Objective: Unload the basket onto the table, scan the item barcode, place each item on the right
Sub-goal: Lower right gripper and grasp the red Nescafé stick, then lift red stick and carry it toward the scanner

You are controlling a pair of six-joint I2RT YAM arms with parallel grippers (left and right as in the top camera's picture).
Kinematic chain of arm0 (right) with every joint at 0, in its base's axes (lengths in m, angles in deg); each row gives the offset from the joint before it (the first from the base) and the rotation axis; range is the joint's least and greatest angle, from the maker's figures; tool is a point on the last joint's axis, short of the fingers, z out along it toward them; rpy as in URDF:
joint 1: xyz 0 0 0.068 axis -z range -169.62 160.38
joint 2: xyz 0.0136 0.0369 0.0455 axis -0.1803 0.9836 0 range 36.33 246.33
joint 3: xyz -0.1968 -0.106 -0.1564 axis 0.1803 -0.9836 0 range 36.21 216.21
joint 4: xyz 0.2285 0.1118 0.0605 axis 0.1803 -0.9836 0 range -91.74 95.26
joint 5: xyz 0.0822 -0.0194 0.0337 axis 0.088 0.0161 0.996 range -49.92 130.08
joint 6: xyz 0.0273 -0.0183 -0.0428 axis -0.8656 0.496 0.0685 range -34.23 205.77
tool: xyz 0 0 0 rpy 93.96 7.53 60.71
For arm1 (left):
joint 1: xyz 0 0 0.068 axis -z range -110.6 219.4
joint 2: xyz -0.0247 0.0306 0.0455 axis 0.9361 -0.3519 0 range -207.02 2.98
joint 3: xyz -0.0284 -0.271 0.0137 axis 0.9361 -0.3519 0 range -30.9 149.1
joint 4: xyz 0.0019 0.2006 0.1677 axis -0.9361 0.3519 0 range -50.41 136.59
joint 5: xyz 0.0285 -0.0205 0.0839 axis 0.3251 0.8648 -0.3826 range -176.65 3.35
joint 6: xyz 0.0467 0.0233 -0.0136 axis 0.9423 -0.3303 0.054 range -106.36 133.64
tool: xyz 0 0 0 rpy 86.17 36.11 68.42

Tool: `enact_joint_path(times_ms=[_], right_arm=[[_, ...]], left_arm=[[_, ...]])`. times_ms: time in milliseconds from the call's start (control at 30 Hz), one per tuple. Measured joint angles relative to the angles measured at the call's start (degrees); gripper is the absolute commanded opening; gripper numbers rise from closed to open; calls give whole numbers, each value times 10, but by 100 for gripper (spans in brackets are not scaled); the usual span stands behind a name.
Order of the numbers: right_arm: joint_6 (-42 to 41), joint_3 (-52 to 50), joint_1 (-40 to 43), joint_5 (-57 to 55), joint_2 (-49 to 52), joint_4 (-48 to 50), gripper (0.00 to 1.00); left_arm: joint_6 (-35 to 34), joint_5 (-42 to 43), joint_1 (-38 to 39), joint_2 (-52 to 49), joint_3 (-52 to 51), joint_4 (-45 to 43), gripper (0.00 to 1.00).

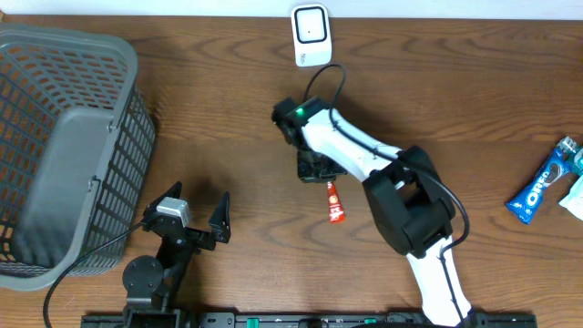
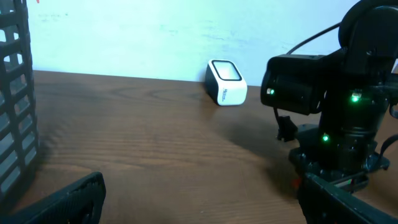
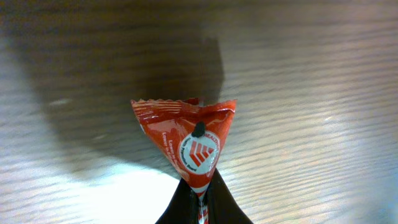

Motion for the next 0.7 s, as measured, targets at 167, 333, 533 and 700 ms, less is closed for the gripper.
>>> enact_joint_path(times_ms=[167,333,533,700], right_arm=[[24,-6,22,4,-26,-7,1],[35,-6,37,18,-104,-12,1],[99,-6,71,216,-176,-62,1],[112,-6,111,400,-199,-160,1]], left_arm=[[0,0,0,0,0,0,98],[0,0,0,0,0,0,98],[0,0,0,0,0,0,98],[0,0,0,0,0,0,98]])
